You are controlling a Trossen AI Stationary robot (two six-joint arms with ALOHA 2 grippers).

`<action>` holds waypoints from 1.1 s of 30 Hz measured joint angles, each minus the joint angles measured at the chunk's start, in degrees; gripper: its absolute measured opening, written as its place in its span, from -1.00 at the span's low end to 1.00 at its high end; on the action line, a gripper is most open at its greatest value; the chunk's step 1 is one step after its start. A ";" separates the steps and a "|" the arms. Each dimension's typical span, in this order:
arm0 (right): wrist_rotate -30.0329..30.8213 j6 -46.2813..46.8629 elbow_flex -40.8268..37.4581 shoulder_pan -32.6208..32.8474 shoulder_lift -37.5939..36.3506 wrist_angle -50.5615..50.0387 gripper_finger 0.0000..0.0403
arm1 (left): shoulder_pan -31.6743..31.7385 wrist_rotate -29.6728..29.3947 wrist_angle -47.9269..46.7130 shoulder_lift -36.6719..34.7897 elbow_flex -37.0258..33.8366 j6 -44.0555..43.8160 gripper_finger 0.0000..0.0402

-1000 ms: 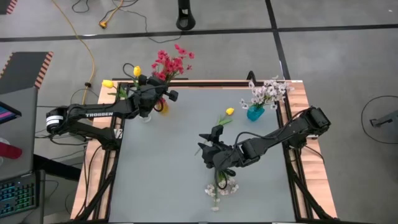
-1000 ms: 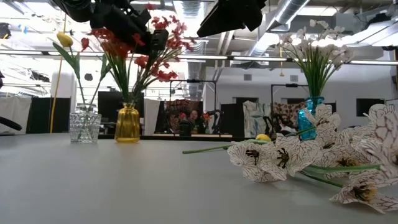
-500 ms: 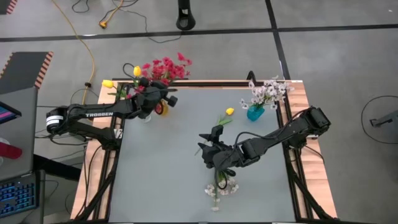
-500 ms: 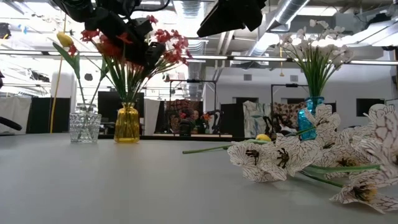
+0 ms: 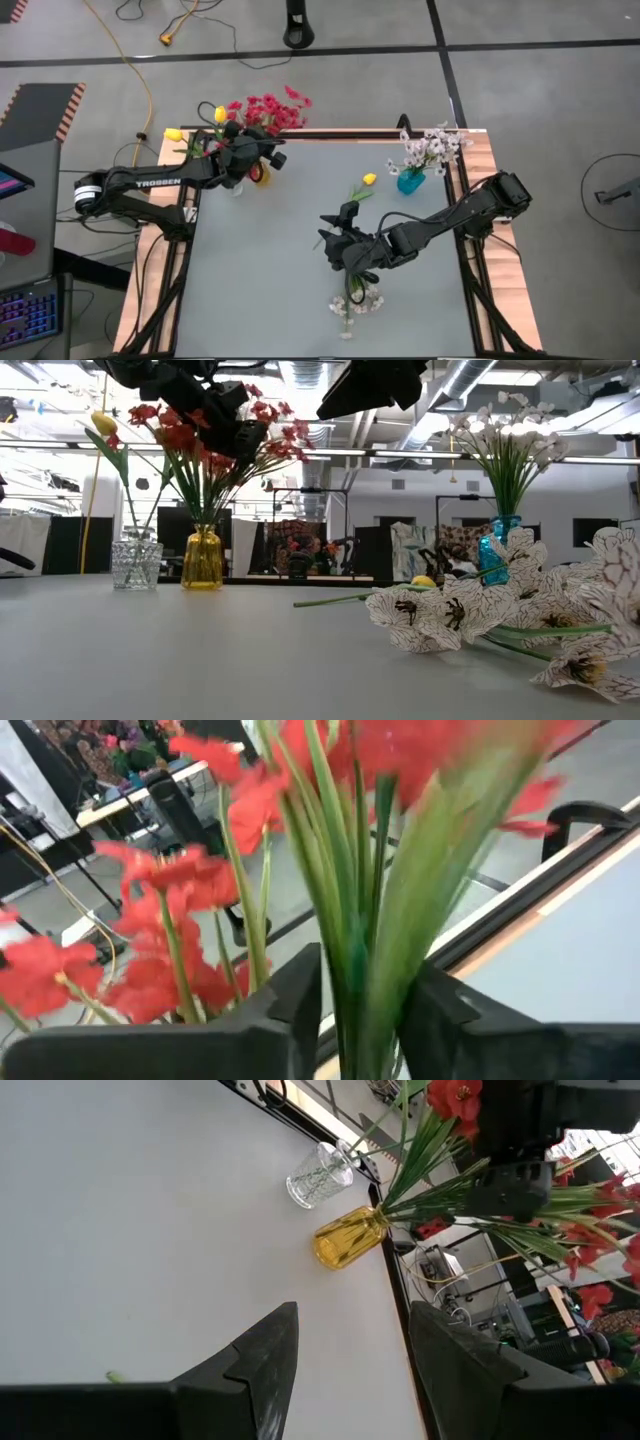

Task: Sort flowers into vase by color
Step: Put the red flowers into the yellow vase

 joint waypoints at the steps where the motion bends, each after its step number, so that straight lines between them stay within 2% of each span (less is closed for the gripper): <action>1: 0.00 0.00 0.00 0.00 0.00 0.01 0.09 | -0.14 -0.02 -0.22 0.01 0.48 0.42 -0.46; 6: 0.00 -0.02 0.00 0.01 0.00 0.01 0.09 | -1.34 -0.09 -4.75 0.00 3.28 1.76 -0.27; 10: 0.00 -0.02 0.00 0.01 0.00 0.00 0.09 | -2.41 -0.11 -9.84 0.00 5.98 2.09 -0.19; 20: 0.09 1.42 -0.01 0.01 0.00 0.02 0.09 | -4.62 -1.84 -22.44 0.00 14.90 3.30 -0.17; 28: 0.26 2.40 -0.01 0.00 0.00 0.02 0.09 | -7.66 -2.16 -36.88 0.00 23.80 0.28 -0.17; 33: 0.31 2.49 0.00 0.00 0.00 0.02 0.09 | -10.44 -2.16 -42.75 -0.02 27.28 -1.76 -0.17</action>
